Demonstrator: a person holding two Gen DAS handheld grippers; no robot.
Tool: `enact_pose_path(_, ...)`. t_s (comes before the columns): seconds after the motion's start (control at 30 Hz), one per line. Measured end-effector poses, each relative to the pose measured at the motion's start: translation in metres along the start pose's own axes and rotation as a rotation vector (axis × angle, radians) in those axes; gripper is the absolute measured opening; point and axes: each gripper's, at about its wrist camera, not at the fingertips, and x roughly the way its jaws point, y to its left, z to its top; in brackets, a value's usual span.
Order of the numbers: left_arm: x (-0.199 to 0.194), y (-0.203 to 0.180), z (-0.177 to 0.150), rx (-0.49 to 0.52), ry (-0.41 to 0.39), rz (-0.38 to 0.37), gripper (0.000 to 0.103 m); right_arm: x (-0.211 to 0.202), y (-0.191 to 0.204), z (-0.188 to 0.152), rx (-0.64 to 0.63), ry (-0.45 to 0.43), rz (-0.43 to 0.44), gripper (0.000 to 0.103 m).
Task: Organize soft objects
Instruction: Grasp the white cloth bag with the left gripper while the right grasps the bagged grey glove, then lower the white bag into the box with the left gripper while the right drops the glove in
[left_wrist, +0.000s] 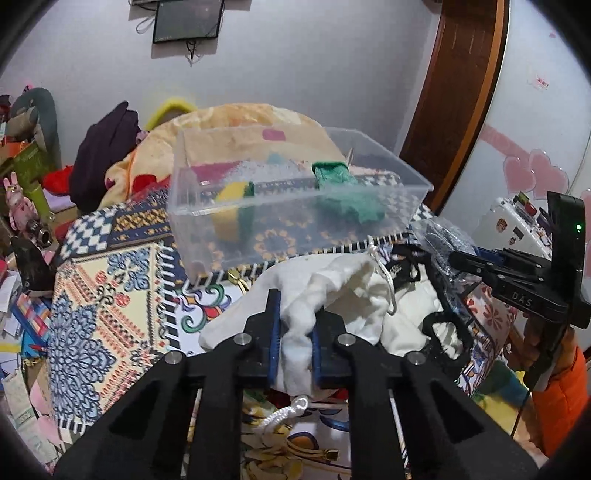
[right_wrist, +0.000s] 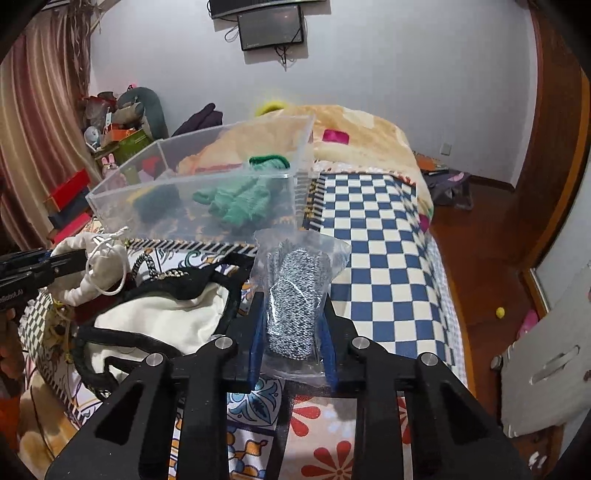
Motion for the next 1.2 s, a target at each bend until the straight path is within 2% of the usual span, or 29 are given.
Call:
enact_pose_path(0.47, -0.064, 0.002, 0.050, -0.010, -0.219, 0.018, 0.012, -0.041, 0.013, 0.037, -0.039, -0.170, 0.014, 0.024)
enact_pose_path(0.67, -0.072, 0.000, 0.077, -0.011, -0.305, 0.029, 0.012, -0.043, 0.025, 0.052, -0.048, -0.231, 0.045, 0.024)
enact_pose_path(0.93, -0.052, -0.004, 0.102, -0.030, -0.326, 0.064, 0.012, -0.025, 0.040, 0.071, -0.036, -0.262, 0.087, 0.024)
enact_pose_path(1.2, -0.012, -0.001, 0.121, -0.060, -0.266, 0.067, 0.012, -0.002, 0.044, 0.092, -0.050, -0.244, 0.090, 0.024)
